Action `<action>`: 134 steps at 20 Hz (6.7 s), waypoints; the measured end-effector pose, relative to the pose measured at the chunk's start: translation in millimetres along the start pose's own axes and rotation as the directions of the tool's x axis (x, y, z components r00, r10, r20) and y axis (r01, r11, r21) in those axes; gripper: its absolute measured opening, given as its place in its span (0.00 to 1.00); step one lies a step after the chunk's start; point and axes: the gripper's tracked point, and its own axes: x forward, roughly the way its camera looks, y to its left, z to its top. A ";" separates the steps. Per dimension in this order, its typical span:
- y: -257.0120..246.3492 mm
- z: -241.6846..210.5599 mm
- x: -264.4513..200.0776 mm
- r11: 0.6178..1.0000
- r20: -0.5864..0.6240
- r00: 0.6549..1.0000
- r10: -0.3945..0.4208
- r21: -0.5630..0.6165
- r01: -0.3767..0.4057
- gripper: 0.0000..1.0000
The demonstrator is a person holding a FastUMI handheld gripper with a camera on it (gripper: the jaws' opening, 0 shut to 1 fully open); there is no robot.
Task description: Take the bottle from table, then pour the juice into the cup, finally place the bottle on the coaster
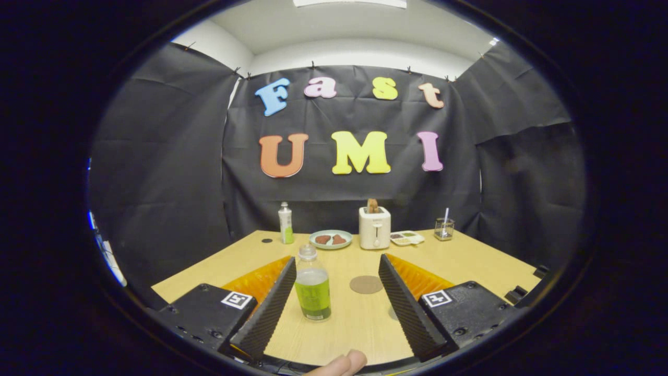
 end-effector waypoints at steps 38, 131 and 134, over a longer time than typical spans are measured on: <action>52.4 -58.8 129.7 0.998 0.027 0.998 -0.051 -0.030 0.052 0.78; -75.2 67.1 70.3 -0.617 0.355 0.918 0.176 0.766 -0.178 0.77; -63.0 46.8 74.9 -0.488 0.312 0.926 0.212 0.855 -0.176 0.77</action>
